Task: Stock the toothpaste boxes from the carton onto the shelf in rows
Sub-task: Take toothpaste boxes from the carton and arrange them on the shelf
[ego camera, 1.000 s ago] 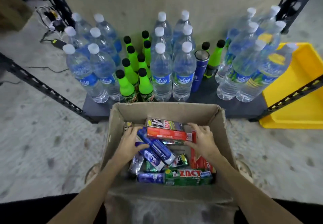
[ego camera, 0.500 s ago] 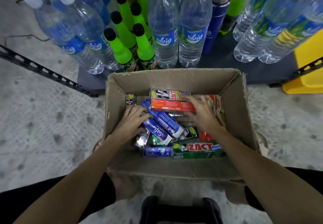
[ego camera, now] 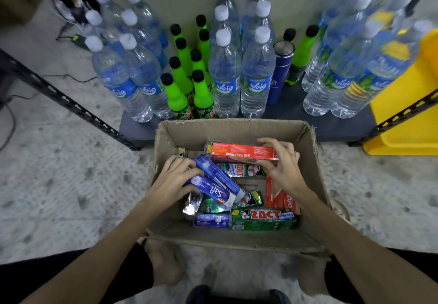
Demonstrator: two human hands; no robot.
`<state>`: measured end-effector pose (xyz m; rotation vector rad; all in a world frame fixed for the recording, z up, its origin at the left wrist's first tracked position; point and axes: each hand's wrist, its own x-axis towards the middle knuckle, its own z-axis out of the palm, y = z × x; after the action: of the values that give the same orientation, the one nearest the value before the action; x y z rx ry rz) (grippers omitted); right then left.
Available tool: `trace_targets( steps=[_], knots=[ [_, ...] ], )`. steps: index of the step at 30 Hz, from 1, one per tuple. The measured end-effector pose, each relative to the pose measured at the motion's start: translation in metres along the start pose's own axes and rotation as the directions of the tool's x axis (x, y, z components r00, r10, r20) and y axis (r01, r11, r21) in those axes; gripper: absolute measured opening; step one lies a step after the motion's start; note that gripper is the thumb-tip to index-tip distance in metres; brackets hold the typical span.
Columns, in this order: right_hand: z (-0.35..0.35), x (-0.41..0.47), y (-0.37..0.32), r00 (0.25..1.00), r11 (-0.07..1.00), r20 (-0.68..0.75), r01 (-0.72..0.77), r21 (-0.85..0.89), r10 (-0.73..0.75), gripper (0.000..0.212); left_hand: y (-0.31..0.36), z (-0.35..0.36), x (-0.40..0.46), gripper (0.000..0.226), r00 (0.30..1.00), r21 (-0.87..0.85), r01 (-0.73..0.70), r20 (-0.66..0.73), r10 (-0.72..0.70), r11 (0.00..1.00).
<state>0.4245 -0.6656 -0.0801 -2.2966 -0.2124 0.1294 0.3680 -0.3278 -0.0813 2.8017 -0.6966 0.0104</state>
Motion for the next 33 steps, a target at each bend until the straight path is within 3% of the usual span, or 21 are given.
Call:
trace_targets(
  steps=[5, 10, 13, 21, 27, 33],
  knots=[
    [-0.050, -0.008, -0.035, 0.990, 0.998, -0.133, 0.051, 0.039, -0.045, 0.056, 0.023, -0.058, 0.012, 0.049, 0.972, -0.074, 0.148, -0.175, -0.159, 0.986],
    [-0.109, -0.011, -0.084, 0.955, 0.990, -0.279, 0.125, 0.061, -0.103, 0.061, 0.053, -0.135, 0.032, 0.047, 0.909, -0.162, 0.163, -0.360, -0.212, 0.973],
    [-0.155, -0.016, -0.123, 0.919, 0.971, -0.348, 0.226, 0.083, -0.184, 0.058, 0.067, -0.187, 0.044, 0.047, 0.871, -0.176, 0.133, -0.448, -0.200, 0.975],
    [-0.296, -0.018, -0.224, 0.792, 0.900, -0.450, 0.432, -0.066, -0.413, 0.047, 0.118, -0.339, 0.084, 0.042, 0.755, -0.093, 0.019, -0.651, -0.075, 0.996],
    [-0.375, -0.006, -0.273, 0.692, 0.864, -0.550, 0.488, -0.121, -0.468, 0.051, 0.145, -0.420, 0.114, 0.039, 0.668, -0.079, -0.027, -0.743, -0.041, 0.997],
    [-0.433, 0.036, -0.285, 0.686, 0.876, -0.548, 0.416, -0.244, -0.478, 0.042, 0.142, -0.460, 0.165, 0.040, 0.659, -0.180, -0.030, -0.743, -0.116, 0.983]
  ],
)
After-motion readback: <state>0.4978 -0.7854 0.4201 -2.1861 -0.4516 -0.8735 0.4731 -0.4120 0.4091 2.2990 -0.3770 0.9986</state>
